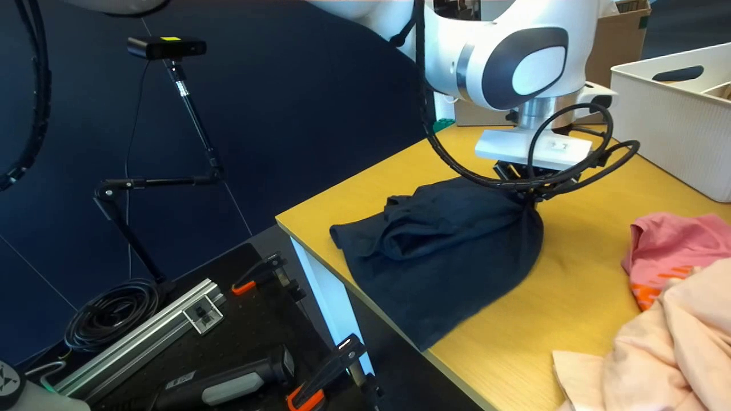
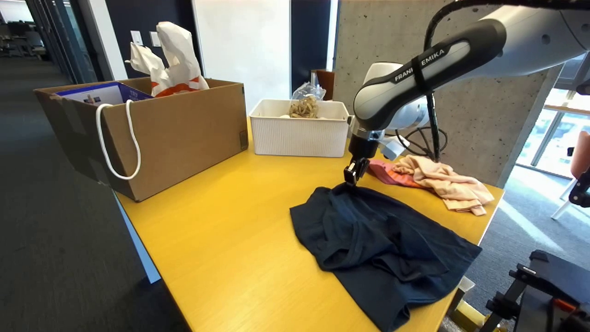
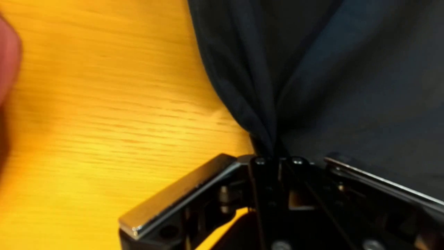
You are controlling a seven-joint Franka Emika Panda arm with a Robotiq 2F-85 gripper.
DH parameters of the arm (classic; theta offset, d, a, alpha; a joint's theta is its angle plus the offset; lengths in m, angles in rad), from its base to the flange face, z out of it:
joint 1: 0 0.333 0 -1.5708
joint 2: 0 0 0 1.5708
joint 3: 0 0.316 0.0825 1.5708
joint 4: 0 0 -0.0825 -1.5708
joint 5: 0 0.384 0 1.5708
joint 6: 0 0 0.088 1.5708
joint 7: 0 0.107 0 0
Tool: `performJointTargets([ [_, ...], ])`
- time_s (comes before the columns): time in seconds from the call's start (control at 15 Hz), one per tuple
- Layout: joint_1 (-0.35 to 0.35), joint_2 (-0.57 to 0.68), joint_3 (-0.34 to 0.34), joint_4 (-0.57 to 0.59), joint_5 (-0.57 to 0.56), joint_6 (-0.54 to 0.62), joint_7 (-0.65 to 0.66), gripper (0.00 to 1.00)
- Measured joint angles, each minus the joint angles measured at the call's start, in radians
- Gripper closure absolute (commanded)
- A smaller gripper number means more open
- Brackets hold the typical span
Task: Fold the black shirt multiple times
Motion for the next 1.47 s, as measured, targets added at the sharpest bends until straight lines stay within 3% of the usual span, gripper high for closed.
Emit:
performJointTargets([
  [0.33,-0.056,0.0,0.0,0.1,0.001,-0.03,0.018,0.99],
  [0.6,-0.024,-0.062,0.02,0.062,0.0,-0.031,0.033,0.99],
  [1.13,0.163,-0.296,0.04,-0.303,-0.011,-0.03,0.13,0.99],
  [1.47,0.181,-0.388,0.019,-0.498,-0.012,-0.031,0.176,0.99],
])
